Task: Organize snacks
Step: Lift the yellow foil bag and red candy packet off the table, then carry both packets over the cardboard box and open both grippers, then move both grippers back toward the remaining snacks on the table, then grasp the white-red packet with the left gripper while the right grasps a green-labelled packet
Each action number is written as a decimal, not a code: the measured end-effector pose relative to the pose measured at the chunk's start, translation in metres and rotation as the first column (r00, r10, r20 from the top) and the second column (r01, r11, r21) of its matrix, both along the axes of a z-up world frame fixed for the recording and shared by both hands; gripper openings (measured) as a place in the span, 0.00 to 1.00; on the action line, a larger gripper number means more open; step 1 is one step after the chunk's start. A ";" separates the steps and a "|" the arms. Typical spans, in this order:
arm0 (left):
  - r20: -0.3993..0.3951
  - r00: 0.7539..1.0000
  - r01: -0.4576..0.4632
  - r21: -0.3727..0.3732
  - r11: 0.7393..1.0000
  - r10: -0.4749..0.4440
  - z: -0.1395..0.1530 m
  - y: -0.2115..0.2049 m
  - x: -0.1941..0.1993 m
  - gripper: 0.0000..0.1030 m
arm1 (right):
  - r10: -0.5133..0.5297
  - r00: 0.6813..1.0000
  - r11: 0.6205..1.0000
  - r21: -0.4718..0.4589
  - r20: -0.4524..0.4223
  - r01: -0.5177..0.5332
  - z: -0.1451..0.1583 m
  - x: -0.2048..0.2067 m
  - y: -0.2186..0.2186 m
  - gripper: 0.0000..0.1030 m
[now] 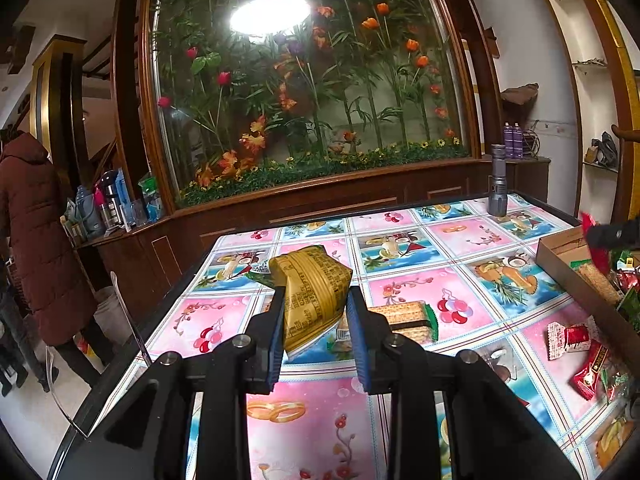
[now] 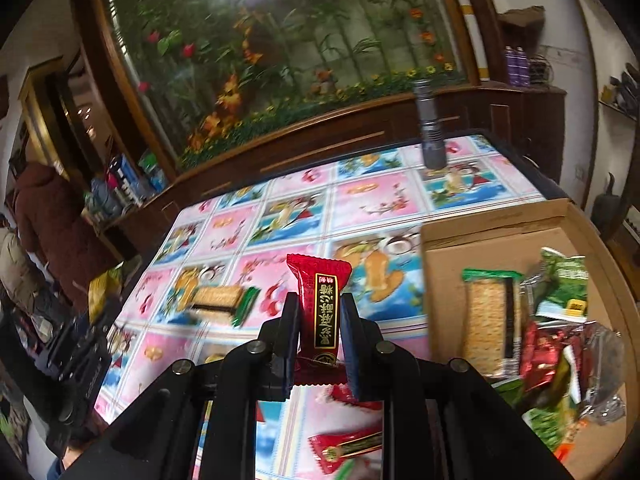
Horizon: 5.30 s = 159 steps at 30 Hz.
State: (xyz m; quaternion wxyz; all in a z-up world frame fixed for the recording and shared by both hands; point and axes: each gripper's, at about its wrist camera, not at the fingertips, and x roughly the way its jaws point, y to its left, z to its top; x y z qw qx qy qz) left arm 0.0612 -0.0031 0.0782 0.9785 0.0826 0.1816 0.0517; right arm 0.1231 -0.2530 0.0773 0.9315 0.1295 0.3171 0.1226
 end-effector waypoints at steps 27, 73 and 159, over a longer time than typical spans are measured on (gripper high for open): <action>-0.006 0.948 0.318 -0.066 0.946 -0.320 0.029 -0.113 -0.028 0.27 | -0.245 0.969 0.956 0.162 -0.009 0.244 0.010 -0.019 -0.148 0.20; -0.258 0.750 0.587 -0.162 0.793 -0.608 -0.041 -0.290 -0.035 0.31 | -0.281 0.934 0.954 0.045 -0.223 0.298 -0.030 0.002 -0.175 0.22; -0.247 0.967 -0.029 -0.376 0.926 -0.070 -0.024 0.071 -0.022 0.84 | 0.076 0.966 0.979 -0.163 -0.249 -0.119 -0.044 -0.118 0.019 0.47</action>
